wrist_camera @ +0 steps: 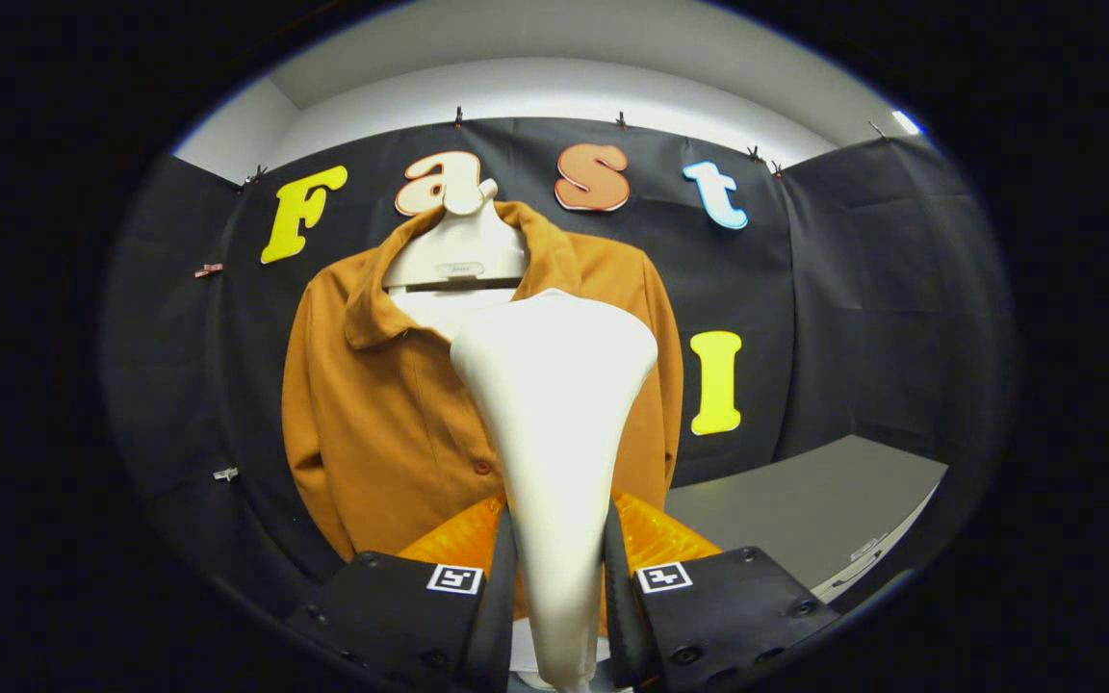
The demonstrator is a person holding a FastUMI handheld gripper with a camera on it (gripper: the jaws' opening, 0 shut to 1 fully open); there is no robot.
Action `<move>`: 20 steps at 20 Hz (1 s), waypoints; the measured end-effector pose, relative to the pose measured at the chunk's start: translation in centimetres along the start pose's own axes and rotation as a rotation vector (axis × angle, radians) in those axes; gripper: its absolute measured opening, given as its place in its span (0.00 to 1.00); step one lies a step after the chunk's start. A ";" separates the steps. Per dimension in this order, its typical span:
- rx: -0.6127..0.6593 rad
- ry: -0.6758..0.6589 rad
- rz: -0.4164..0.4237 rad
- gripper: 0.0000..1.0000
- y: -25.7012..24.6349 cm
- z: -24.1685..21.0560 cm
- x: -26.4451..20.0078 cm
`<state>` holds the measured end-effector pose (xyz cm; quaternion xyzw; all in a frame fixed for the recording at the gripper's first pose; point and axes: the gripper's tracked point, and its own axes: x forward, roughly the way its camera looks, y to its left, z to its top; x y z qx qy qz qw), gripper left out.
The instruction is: Iron the clothes twice with a garment steamer, once on the left side and once on the right side.
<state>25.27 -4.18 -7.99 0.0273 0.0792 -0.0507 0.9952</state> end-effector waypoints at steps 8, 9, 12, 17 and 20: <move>-0.008 -0.150 0.031 0.43 -2.2 3.5 -1.5; -0.008 -0.154 0.033 0.43 -2.4 3.5 -1.5; 0.004 -0.153 0.037 0.43 -3.0 3.5 -1.6; 0.002 -0.154 0.041 0.43 -3.5 3.4 -1.5; 0.005 -0.152 0.040 0.43 -3.6 3.2 -1.5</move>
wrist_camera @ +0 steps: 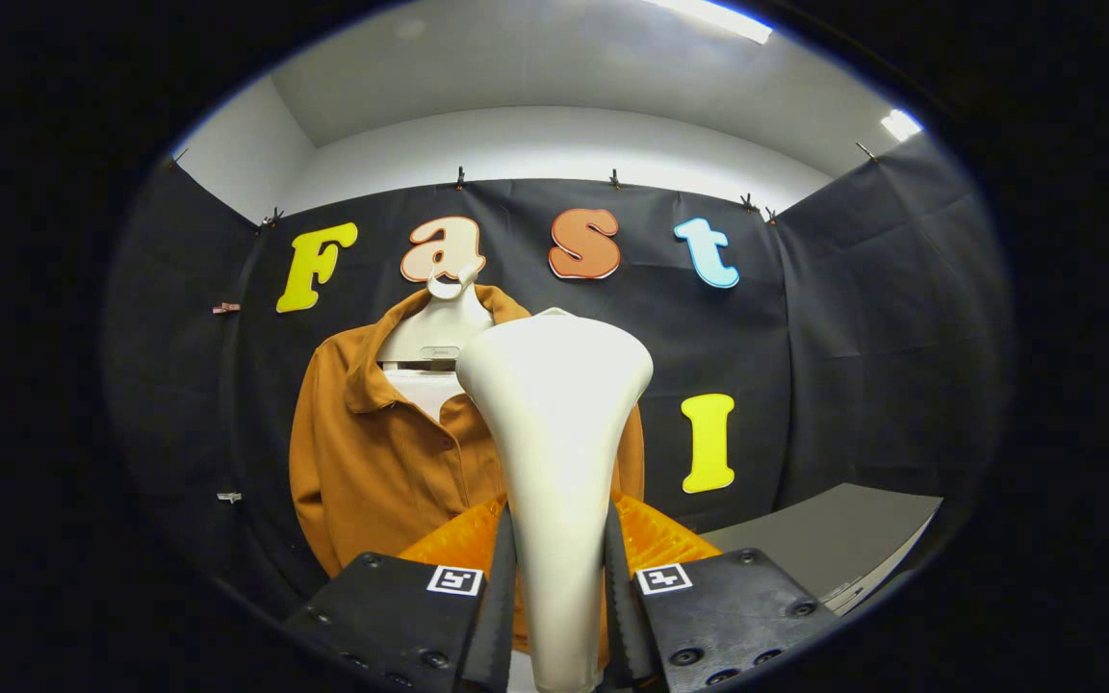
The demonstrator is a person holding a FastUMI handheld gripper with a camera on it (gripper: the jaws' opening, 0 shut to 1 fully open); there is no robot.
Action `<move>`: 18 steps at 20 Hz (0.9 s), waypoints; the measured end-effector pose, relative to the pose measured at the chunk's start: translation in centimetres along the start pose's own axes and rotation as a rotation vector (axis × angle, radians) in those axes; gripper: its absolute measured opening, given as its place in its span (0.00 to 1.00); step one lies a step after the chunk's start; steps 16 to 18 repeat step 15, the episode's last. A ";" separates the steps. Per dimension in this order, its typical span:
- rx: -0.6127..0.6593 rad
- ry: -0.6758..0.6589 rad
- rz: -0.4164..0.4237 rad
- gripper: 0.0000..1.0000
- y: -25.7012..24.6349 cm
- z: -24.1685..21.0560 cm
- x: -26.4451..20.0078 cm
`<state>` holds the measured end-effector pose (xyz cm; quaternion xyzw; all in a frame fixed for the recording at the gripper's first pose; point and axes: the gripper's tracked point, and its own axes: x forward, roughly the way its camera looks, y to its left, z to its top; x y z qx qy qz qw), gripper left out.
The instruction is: Iron the clothes twice with a garment steamer, once on the left side and once on the right side.
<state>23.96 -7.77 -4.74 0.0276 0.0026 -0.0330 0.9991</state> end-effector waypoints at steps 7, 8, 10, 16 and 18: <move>-0.003 0.002 -0.002 0.43 0.0 -0.1 0.3; -0.001 0.004 -0.004 0.43 0.0 -0.2 0.3; -0.002 0.006 -0.005 0.43 0.0 -0.3 0.3; -0.005 0.004 -0.014 0.43 -0.3 -0.2 0.4; -0.005 0.004 -0.014 0.43 -0.3 -0.2 0.4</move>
